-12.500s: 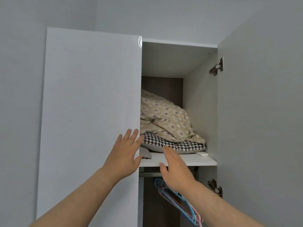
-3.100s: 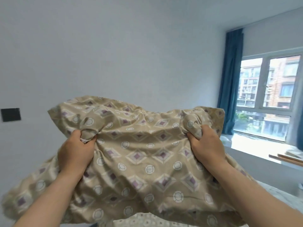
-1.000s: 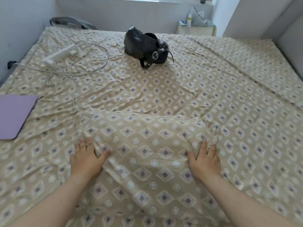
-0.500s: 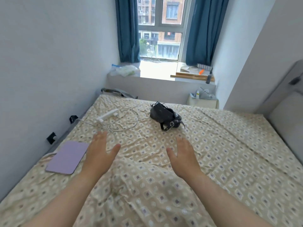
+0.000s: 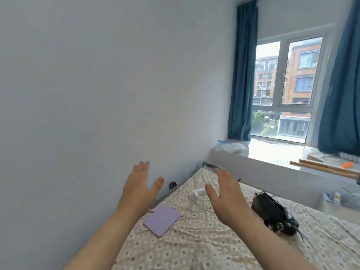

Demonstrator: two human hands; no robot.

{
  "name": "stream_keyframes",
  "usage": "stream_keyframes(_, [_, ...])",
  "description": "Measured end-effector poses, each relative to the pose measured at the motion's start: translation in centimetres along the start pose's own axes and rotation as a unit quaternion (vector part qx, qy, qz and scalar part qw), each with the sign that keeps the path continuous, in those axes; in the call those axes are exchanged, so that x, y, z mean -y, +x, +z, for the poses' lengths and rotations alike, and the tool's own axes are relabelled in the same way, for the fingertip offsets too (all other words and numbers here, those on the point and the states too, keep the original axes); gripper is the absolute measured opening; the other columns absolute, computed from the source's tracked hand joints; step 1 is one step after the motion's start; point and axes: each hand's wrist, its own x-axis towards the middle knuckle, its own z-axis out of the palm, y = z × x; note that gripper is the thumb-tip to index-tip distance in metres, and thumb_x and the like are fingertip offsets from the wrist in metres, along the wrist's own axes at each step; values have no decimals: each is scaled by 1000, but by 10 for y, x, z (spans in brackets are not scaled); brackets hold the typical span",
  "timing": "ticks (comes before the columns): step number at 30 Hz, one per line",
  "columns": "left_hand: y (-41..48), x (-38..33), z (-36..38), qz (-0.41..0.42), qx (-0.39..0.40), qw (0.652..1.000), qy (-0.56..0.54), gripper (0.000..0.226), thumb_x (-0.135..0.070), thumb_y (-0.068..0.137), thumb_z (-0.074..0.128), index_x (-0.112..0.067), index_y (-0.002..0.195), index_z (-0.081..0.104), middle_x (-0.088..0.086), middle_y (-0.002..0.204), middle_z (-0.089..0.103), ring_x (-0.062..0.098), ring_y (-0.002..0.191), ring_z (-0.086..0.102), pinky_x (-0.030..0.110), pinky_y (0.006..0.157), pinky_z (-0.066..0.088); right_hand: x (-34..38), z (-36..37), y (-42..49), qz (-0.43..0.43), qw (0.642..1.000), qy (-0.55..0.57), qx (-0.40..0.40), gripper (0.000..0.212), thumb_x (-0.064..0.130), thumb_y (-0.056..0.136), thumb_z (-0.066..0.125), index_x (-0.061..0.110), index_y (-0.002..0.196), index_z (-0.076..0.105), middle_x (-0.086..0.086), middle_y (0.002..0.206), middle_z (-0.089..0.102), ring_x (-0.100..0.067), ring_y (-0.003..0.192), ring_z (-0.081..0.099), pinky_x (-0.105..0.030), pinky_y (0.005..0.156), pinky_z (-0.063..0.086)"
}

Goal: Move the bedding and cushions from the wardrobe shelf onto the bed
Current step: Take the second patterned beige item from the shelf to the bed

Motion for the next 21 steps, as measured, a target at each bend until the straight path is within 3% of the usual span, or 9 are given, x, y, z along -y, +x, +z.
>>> stream_keyframes(5, [-53,2,-105,-39,-101,992,59,80,-66,87,35,-24,152,14,-5,161,10,10,147,-2,35,118,6,83,4,-2,-94,992,68,41,64,47,97,39,23,153,19,-1,161,16,-14,147,6,-32,118,9])
stream_keyframes(11, [-142,13,-240,-111,-225,957,148,80,-65,86,37,-26,152,12,-8,161,9,7,146,-4,36,118,7,217,37,-29,-225,958,154,92,64,48,97,38,23,153,19,0,161,18,-13,147,7,-31,118,10])
stream_keyframes(15, [-221,13,-320,-156,-298,919,208,87,-72,77,27,-31,151,8,-14,160,5,1,144,-8,33,118,6,309,58,-78,-299,919,215,144,64,48,96,38,27,153,18,5,160,16,-9,147,4,-29,118,10])
stream_keyframes(18, [-287,11,-369,-182,-353,882,253,80,-68,83,31,-34,151,7,-18,159,3,-9,138,-12,25,114,4,376,70,-126,-349,881,260,184,63,49,95,37,30,152,17,7,160,15,-6,146,3,-28,117,11])
stream_keyframes(21, [-351,-3,-410,-204,-391,849,291,77,-67,85,32,-37,150,6,-23,158,-1,-9,139,-14,27,116,4,440,75,-180,-394,844,291,219,63,51,95,35,31,152,16,10,160,14,-5,146,3,-27,117,11])
